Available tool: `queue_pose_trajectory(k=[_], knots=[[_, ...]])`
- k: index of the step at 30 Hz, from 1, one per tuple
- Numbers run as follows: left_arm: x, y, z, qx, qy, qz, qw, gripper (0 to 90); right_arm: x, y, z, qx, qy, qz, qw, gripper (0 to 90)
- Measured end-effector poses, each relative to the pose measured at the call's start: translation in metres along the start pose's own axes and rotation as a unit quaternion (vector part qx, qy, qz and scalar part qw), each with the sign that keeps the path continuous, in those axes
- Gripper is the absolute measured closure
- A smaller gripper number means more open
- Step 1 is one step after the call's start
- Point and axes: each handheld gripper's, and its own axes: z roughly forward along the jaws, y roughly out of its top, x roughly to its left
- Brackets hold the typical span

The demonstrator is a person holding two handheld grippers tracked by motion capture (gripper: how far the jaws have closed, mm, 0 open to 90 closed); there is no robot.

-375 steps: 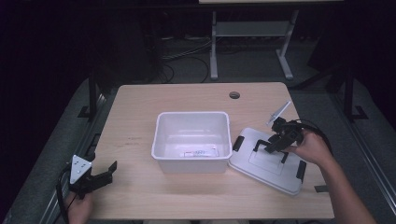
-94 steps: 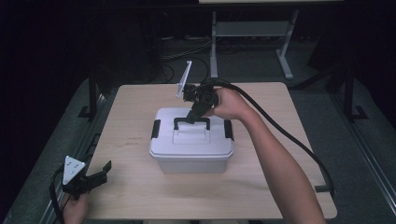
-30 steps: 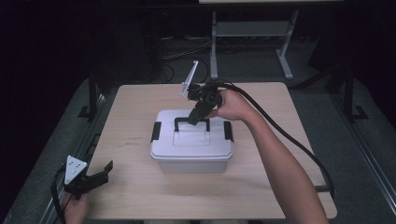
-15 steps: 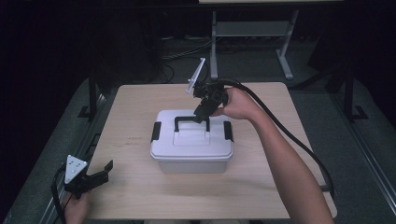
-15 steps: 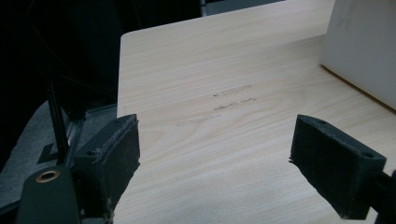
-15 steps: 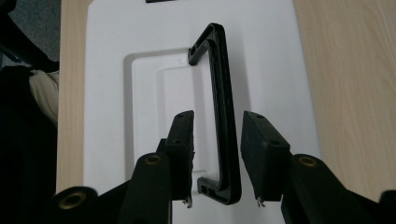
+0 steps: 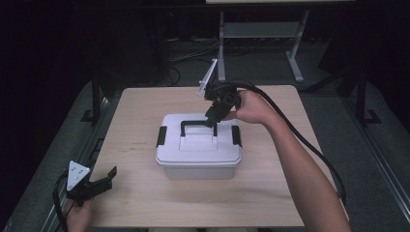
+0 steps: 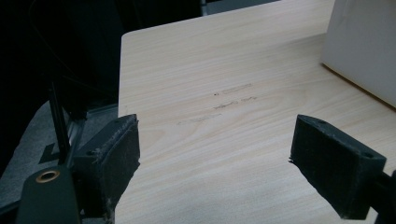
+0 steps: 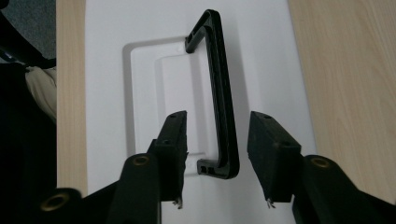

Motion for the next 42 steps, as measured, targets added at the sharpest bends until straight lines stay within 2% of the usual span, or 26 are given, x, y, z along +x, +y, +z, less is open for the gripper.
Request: queue_pose_trajectory(k=[19, 42], knots=[[-0.002, 0.001, 0.001, 0.000, -0.001, 0.001, 1.0000, 14.9, 0.000, -0.019, -0.007, -0.003, -0.009, 0.023, 0.9997, 46.5], [-0.001, -0.001, -0.001, 0.001, 0.000, -0.002, 1.0000, 14.9, -0.002, -0.038, -0.012, 0.002, -0.016, 0.041, 0.9990, 41.6]])
